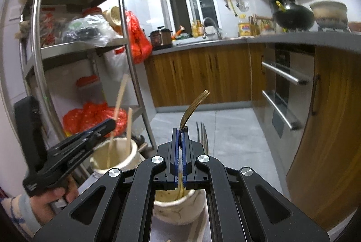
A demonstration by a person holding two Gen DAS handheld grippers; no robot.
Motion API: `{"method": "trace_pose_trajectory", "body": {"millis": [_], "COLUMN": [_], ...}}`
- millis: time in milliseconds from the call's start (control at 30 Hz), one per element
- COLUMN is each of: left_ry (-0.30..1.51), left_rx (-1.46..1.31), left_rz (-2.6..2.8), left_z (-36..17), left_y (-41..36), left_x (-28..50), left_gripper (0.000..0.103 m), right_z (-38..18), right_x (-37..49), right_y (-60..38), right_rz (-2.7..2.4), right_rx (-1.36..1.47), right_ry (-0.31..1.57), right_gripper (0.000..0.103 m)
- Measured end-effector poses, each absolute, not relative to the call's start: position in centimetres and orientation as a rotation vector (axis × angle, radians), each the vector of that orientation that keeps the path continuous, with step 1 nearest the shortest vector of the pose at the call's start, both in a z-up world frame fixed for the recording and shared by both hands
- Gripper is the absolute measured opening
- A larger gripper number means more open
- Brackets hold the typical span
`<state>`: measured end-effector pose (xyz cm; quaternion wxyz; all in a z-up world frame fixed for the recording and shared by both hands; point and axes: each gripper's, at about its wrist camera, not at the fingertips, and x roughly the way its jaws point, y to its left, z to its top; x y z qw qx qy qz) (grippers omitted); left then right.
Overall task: Organize utensils
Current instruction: 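Lift the chopstick and gold fork and lower them toward the holder cups, then open both tools to drop the chopstick and gold fork into the cups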
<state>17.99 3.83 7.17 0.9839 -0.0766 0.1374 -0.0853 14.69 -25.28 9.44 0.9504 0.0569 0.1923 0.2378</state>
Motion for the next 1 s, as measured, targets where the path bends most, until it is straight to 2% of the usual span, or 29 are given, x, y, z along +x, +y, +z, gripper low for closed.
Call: {"method": "trace_pose_trajectory", "body": {"millis": [533,567,600,667,700,733,867,933,1000], "left_ry": [0.342,0.344,0.346,0.349,0.35,0.349,0.352,0.363,0.372], "left_rx": [-0.107,-0.107,-0.107,-0.102,-0.1,-0.1,-0.087,-0.073,-0.068], "left_rz": [-0.143,-0.143,-0.143,-0.137,-0.137,-0.138,-0.142,-0.145,-0.142], "left_z": [6.5,6.6,6.7,7.0,7.1,7.2,7.5,7.6,7.6], "left_y": [4.6,4.6,4.7,4.7,4.7,4.7,4.6,4.5,4.4], "left_x": [15.0,14.9,14.7,14.4,14.2,14.0,13.0,12.3,11.9], "left_gripper": [0.006,0.007,0.007,0.013,0.021,0.027,0.037,0.046,0.057], "right_z": [9.4,9.4,9.5,9.6,9.6,9.7,9.8,9.8,9.7], "right_x": [14.8,14.8,14.6,14.2,14.1,13.8,12.7,12.2,11.6], "right_y": [-25.6,-25.7,-25.8,-26.1,-26.2,-26.4,-27.4,-28.0,-28.6], "right_rz": [0.436,0.435,0.435,0.436,0.437,0.434,0.425,0.424,0.422], "right_rx": [0.119,0.121,0.126,0.137,0.139,0.14,0.146,0.159,0.167], "right_ry": [0.412,0.41,0.407,0.399,0.397,0.393,0.39,0.394,0.399], "right_gripper": [0.005,0.006,0.013,0.023,0.028,0.03,0.04,0.044,0.057]}}
